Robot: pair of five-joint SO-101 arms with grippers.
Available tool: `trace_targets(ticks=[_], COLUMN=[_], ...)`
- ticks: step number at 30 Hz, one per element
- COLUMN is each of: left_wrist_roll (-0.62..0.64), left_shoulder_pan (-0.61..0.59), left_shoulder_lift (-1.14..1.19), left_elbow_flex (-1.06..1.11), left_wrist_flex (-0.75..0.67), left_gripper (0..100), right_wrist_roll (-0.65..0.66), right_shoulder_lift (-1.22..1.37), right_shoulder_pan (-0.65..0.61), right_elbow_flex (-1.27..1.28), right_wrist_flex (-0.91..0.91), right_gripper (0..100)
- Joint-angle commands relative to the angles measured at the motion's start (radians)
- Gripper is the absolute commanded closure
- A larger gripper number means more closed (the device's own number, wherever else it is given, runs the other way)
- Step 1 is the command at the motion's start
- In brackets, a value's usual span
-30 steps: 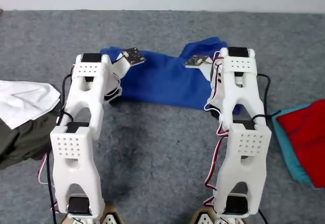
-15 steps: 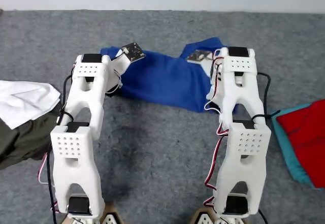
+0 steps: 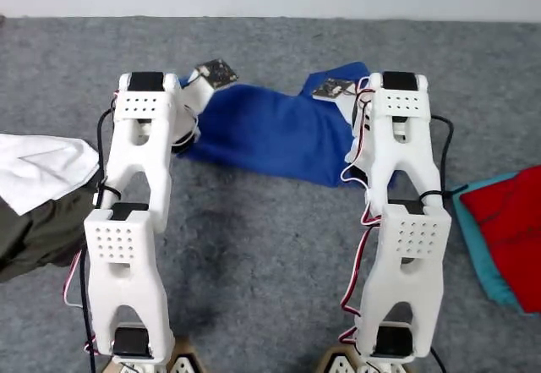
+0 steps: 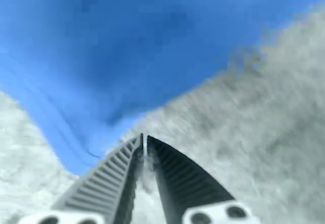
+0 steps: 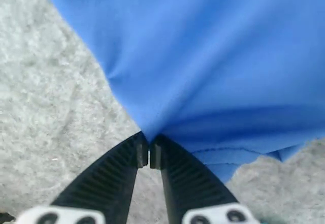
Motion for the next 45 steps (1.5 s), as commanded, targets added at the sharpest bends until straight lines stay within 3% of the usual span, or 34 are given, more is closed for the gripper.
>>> trace_targets(ticks=[1, 4, 6, 9, 12, 14, 16, 18, 21, 26, 32, 36, 45], left_wrist_roll=[-0.046, -0.020, 0.084, 0.344, 0.692, 0.813, 0.736, 0.491, 0.115, -0.206, -0.408, -0.614, -0.629], left_shoulder_pan=[-0.038, -0.089, -0.115, -0.127, -0.137, -0.138, -0.133, -0.123, -0.121, -0.127, -0.124, -0.126, -0.104], left_shoulder_lift=[-0.008, -0.008, -0.009, -0.014, -0.008, -0.008, -0.006, -0.015, -0.017, -0.008, -0.006, -0.011, -0.006], left_elbow_flex=[-0.038, -0.038, -0.042, -0.051, -0.068, -0.065, -0.061, -0.041, -0.039, -0.171, -0.213, -0.137, -0.021], left_wrist_flex=[0.080, 0.106, 0.106, 0.104, 0.106, 0.107, 0.109, 0.110, 0.106, 0.064, -0.212, -0.229, -0.236], left_gripper=[99, 99, 98, 93, 84, 76, 71, 71, 79, 89, 90, 90, 93], right_wrist_roll=[0.020, 0.017, 0.014, -0.054, -0.117, -0.117, -0.117, -0.117, -0.115, -0.057, -0.009, -0.014, -0.060], right_shoulder_lift=[-0.021, -0.021, -0.021, -0.022, -0.013, -0.015, -0.018, -0.021, -0.022, -0.022, -0.024, -0.024, -0.022], right_shoulder_pan=[0.047, 0.076, 0.084, 0.085, 0.079, 0.070, 0.065, 0.065, 0.070, 0.074, 0.050, 0.015, -0.024], right_elbow_flex=[-0.057, -0.058, -0.058, -0.087, -0.138, -0.146, -0.146, -0.146, -0.146, -0.143, -0.083, -0.041, -0.035], right_wrist_flex=[0.041, 0.039, 0.039, 0.025, 0.033, 0.036, 0.041, 0.044, 0.047, 0.048, 0.048, 0.048, 0.047], right_gripper=[98.9, 98.9, 98.6, 93.7, 82.0, 75.8, 73.1, 72.9, 72.9, 72.7, 72.5, 72.5, 72.5])
